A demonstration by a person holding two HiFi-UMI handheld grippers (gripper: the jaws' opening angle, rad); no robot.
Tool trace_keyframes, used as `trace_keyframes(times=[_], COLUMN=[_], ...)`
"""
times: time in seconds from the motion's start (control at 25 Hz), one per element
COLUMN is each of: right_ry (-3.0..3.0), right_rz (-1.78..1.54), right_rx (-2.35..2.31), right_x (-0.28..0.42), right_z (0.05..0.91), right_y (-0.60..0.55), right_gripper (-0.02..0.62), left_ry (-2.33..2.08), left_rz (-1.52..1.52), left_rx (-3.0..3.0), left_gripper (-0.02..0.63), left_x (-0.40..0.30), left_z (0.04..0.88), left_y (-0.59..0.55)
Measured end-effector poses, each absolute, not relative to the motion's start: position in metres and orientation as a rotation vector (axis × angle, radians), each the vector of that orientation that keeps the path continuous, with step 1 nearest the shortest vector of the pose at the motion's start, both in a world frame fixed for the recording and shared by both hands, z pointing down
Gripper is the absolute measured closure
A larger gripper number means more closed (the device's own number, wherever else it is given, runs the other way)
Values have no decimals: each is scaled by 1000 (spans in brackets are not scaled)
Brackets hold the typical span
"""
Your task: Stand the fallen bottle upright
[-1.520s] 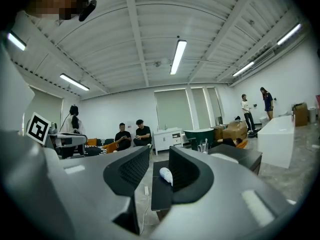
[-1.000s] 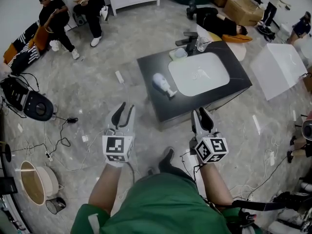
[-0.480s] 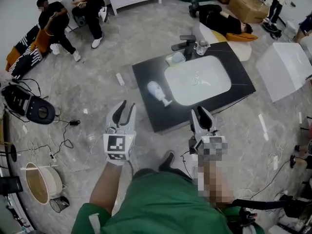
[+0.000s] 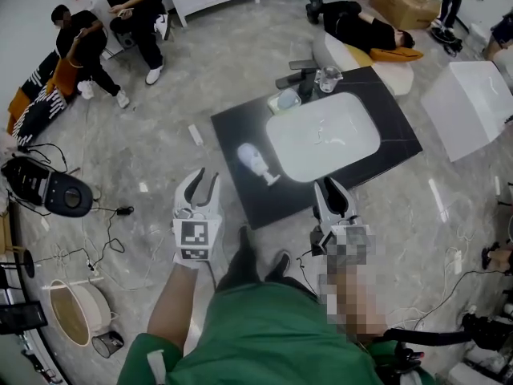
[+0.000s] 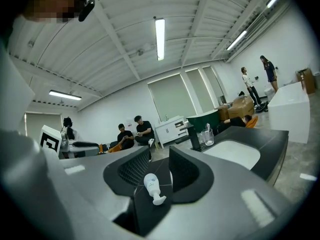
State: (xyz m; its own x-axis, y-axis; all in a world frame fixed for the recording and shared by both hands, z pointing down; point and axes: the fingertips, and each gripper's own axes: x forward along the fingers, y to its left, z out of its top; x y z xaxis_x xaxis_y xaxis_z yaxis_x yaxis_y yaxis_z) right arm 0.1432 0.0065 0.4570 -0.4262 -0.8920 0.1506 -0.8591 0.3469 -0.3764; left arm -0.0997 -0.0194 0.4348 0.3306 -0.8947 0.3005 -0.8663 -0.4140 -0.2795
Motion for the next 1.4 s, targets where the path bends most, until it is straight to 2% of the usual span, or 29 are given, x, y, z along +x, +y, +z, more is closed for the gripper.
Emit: trace_keyframes(times=[0.32, 0.84, 1.16, 1.4], right_ry=[2417, 2270, 2153, 2115], right_rz=[-656, -684, -794, -888], right_rx=[-1795, -1987, -2046, -2042], right_x=[147, 102, 144, 174], right_z=[468, 475, 515, 548], right_y=[-38, -83, -77, -74], right_gripper=[488, 488, 488, 489], left_ry=[1487, 1082, 785, 739], left_rz=[-685, -729, -918, -1028], left_rx=[-2653, -2811, -2849, -2968], left_gripper=[486, 486, 485, 485], left_x=[-88, -82, -27, 3], left_z=[475, 508, 566, 614], left_y=[-86, -153, -135, -115])
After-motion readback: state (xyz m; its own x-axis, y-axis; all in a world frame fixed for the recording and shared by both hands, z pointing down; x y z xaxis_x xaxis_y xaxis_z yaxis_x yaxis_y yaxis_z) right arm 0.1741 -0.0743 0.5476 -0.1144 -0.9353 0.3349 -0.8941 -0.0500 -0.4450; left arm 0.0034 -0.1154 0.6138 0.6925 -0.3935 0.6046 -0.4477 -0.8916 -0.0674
